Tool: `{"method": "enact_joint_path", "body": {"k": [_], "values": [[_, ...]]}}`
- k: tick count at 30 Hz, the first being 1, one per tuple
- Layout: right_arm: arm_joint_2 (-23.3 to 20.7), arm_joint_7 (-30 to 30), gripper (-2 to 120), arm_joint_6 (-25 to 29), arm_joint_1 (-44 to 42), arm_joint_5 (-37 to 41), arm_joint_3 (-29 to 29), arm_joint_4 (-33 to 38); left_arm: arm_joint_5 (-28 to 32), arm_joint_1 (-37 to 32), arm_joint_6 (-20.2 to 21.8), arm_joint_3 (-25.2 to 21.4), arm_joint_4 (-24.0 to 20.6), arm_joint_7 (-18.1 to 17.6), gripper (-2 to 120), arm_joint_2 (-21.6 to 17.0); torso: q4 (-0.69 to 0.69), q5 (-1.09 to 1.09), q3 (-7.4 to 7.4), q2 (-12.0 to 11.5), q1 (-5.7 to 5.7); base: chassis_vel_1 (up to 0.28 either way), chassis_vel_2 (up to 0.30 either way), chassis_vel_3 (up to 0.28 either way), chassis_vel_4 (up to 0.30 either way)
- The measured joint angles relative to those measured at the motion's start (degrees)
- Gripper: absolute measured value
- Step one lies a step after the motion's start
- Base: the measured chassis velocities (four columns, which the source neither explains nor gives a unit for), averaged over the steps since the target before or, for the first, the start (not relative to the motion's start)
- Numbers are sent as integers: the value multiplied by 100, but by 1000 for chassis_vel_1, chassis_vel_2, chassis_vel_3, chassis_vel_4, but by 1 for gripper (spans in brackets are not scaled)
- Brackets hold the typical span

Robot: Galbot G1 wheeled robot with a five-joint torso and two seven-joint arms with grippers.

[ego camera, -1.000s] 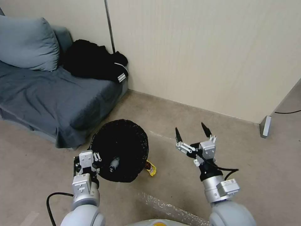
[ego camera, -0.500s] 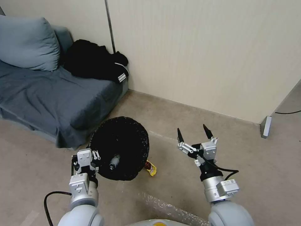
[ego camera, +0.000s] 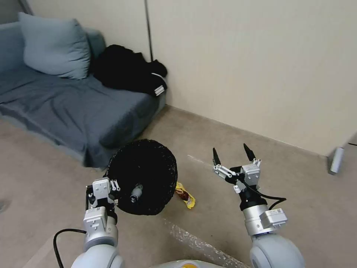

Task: Pick up the trash bin, then pick up the garbage from the floor and place it into the trash bin.

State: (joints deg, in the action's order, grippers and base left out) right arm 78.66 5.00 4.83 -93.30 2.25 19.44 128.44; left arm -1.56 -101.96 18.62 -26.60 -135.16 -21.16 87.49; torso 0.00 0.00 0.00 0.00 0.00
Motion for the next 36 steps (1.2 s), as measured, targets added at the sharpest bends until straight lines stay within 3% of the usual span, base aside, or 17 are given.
{"method": "enact_joint_path", "body": {"k": [30,34,36], "values": [[-182,-63,100,-258,109,212,185,138,-9,-6,-46,68,32,-7,2,-26,-3,0,0,0,0,89,91,91,90],[-259,-116,100,-395,178,291,258,135,-12,-25,-46,64,22,-12,2,-28,-1,-1,0,0,0,0,0,0,0],[-376,-157,100,-944,316,400,360,86,-18,-42,-46,63,17,-16,2,-26,-1,0,0,0,1,0,0,0,0]]}}
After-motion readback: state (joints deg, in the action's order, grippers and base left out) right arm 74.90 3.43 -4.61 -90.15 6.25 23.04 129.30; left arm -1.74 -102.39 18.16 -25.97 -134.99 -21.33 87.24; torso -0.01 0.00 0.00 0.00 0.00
